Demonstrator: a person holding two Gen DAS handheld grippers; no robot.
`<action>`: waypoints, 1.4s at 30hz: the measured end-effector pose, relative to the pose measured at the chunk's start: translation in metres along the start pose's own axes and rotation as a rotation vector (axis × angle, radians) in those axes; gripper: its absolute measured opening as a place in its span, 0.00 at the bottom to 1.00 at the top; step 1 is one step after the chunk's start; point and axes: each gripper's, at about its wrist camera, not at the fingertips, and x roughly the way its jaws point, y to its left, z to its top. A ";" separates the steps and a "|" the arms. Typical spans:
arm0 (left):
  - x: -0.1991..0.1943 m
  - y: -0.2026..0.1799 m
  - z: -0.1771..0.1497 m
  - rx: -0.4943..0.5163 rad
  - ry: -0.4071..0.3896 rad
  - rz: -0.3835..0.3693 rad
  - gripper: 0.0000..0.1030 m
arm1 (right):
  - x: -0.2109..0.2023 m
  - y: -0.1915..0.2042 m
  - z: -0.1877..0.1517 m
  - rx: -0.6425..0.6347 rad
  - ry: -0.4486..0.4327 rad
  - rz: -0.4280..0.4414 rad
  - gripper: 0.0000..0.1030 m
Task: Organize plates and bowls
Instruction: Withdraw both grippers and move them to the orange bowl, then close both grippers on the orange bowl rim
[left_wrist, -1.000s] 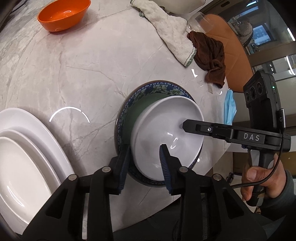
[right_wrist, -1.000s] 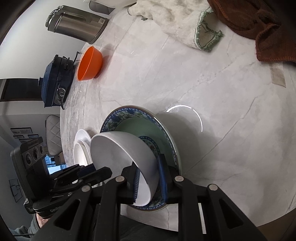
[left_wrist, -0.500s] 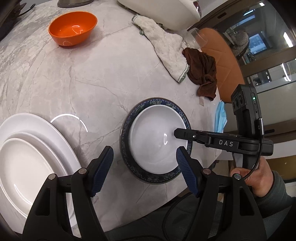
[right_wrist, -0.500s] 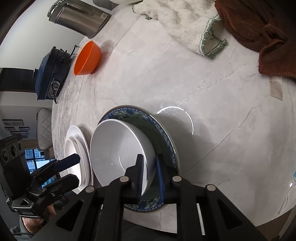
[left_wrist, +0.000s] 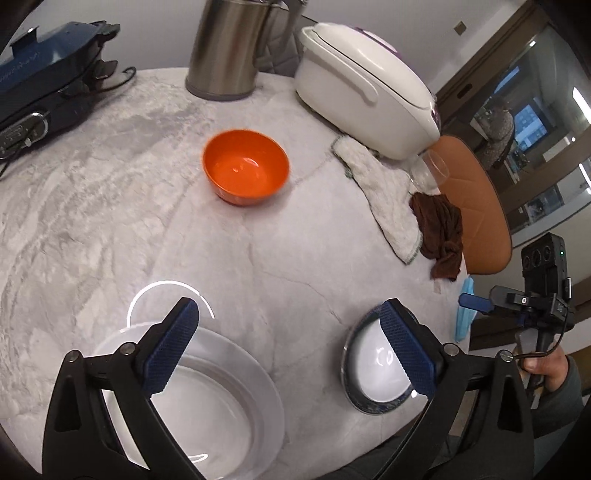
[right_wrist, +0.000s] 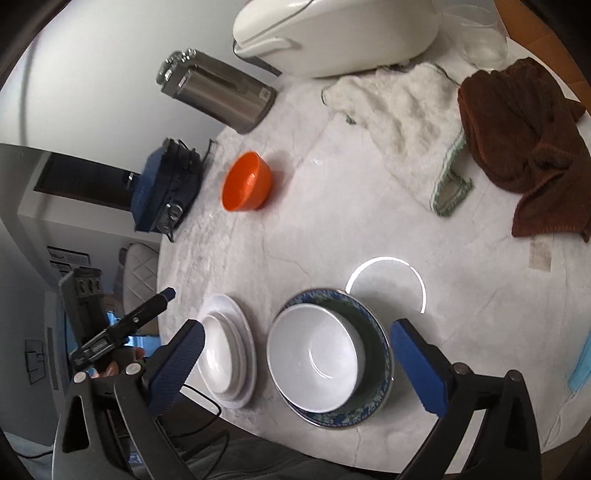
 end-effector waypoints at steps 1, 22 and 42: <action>-0.003 0.008 0.008 -0.007 -0.005 0.007 1.00 | -0.003 -0.001 0.007 0.007 -0.013 0.023 1.00; 0.125 0.117 0.147 -0.045 0.180 0.171 0.98 | 0.177 0.042 0.170 0.087 0.111 0.108 0.77; 0.194 0.112 0.157 -0.013 0.210 0.097 0.59 | 0.251 0.036 0.181 0.067 0.210 0.059 0.60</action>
